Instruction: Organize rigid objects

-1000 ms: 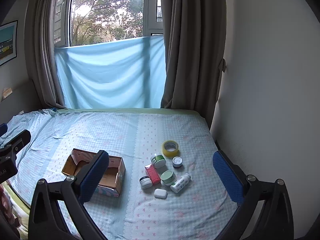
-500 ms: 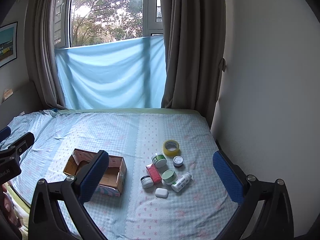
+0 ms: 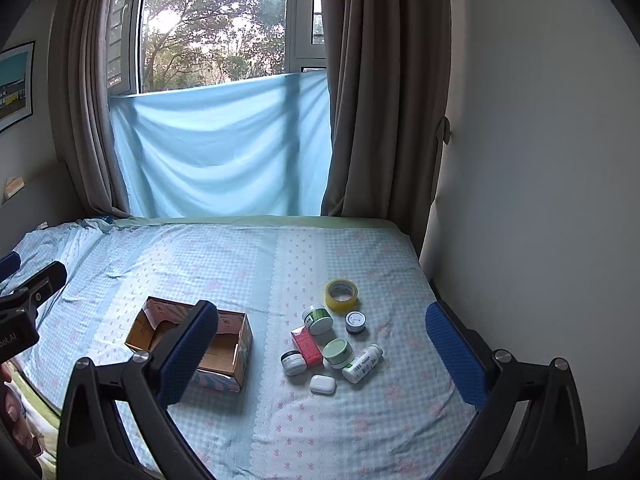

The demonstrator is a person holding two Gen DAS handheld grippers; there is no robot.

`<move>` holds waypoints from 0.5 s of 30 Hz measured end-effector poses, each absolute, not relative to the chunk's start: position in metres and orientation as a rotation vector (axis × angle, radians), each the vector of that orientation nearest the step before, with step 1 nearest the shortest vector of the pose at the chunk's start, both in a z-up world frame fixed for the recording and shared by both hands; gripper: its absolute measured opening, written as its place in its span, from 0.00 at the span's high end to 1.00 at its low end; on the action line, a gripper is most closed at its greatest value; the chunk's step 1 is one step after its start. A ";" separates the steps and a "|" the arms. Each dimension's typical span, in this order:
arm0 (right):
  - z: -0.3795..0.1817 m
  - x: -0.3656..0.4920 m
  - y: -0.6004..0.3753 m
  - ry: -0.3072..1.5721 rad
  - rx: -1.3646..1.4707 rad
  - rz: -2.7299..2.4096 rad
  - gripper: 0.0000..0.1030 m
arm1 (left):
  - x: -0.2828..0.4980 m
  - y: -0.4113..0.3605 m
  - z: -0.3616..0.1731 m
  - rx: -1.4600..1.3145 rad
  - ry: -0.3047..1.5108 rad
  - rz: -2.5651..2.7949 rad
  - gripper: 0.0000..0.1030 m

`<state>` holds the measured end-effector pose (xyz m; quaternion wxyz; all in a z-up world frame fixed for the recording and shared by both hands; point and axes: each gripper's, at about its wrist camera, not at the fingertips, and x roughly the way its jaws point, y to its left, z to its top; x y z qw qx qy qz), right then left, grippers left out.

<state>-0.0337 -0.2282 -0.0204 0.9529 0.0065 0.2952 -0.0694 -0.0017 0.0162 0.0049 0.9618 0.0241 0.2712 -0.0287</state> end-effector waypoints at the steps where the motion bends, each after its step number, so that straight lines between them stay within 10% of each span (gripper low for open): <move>1: -0.020 -0.034 -0.228 0.600 0.012 -0.140 0.00 | -0.002 0.016 0.005 0.048 0.549 -0.058 0.00; 15: -0.022 -0.032 -0.224 0.603 0.008 -0.143 0.00 | 0.003 0.024 0.005 0.042 0.545 -0.074 0.00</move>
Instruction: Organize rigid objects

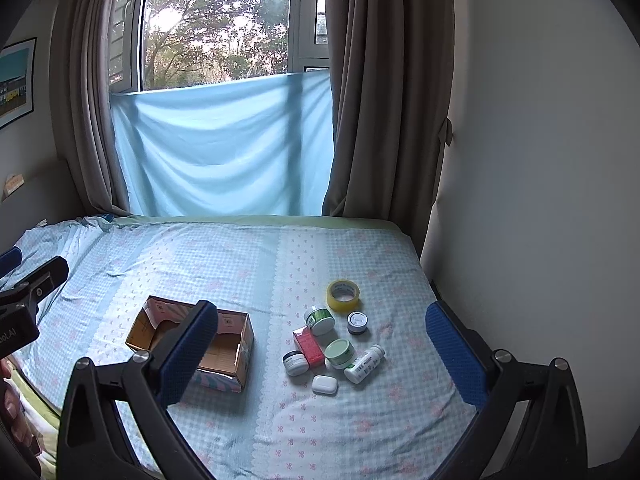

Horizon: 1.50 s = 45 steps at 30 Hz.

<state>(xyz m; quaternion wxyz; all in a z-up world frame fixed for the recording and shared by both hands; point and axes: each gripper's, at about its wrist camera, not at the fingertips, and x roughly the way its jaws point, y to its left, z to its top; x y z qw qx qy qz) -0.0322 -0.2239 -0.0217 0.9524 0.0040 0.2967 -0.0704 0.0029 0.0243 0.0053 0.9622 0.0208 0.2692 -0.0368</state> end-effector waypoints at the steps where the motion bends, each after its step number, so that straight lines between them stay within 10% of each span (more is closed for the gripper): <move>1: -0.022 -0.032 -0.224 0.603 0.008 -0.144 0.00 | 0.004 0.025 0.005 0.042 0.545 -0.074 0.00; 27: -0.048 -0.004 -0.249 0.684 0.037 -0.184 0.00 | 0.061 -0.016 -0.032 0.045 0.676 -0.170 0.00; 45: -0.191 0.106 -0.372 1.016 0.248 -0.211 0.00 | 0.183 -0.155 -0.228 0.042 1.131 -0.299 0.00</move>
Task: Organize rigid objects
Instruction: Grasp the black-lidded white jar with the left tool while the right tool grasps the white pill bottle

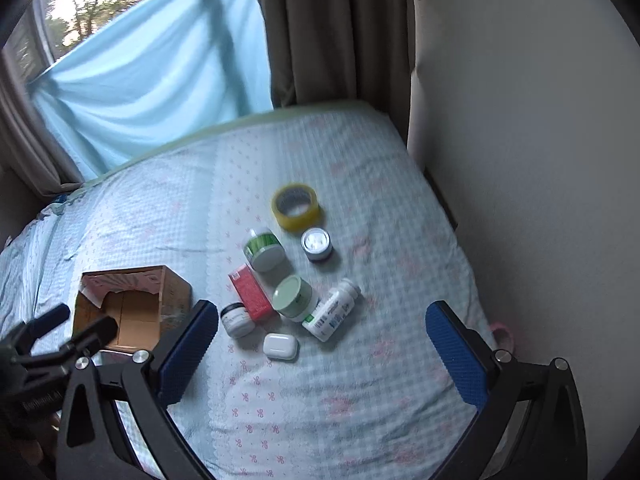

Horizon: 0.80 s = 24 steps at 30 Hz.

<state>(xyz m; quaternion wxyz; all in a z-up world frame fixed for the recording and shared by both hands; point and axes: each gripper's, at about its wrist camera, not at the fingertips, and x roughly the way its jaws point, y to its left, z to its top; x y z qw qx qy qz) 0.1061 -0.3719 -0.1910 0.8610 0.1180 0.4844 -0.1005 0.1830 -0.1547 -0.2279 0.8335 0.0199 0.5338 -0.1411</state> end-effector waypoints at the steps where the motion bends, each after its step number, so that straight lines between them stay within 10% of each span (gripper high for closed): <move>1: -0.203 0.113 -0.376 1.038 0.271 -0.213 0.00 | 0.190 -0.160 -0.243 0.046 1.159 -0.303 0.00; 8: -0.296 0.156 -0.412 1.186 0.495 -0.280 0.02 | 0.237 -0.177 -0.339 0.069 1.325 -0.307 0.01; 24: -0.455 0.216 -0.447 1.394 0.875 -0.430 0.40 | 0.277 -0.215 -0.463 0.357 1.470 -0.411 0.09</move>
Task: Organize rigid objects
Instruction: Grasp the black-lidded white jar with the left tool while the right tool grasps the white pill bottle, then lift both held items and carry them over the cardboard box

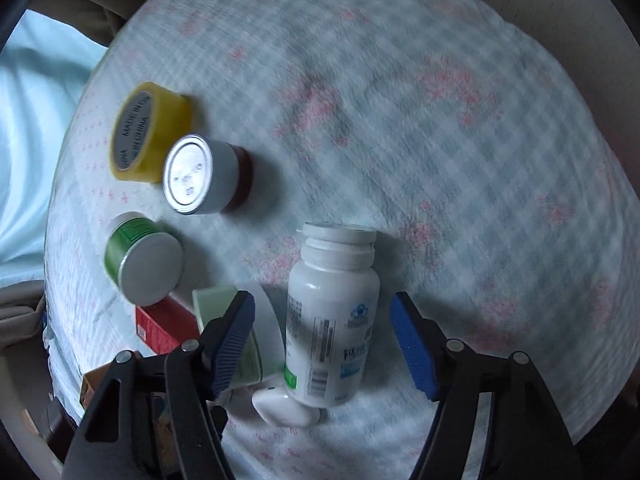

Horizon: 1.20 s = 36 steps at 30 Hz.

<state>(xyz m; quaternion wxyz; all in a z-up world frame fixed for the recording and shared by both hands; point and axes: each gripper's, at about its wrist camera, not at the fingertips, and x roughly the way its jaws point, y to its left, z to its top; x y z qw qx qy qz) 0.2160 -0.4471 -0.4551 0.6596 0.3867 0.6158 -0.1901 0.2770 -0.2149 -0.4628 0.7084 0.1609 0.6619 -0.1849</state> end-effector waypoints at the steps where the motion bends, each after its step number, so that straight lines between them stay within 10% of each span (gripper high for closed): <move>1: -0.459 0.218 -0.446 1.401 0.878 -0.434 0.43 | 0.278 -0.217 -0.467 0.370 1.472 -0.420 0.13; 8: -0.485 0.222 -0.444 1.454 0.908 -0.489 0.55 | 0.277 -0.224 -0.492 0.472 1.479 -0.475 0.38; 36: -0.388 0.200 -0.427 1.276 0.674 -0.446 0.55 | 0.241 -0.170 -0.367 0.261 1.325 -0.399 0.38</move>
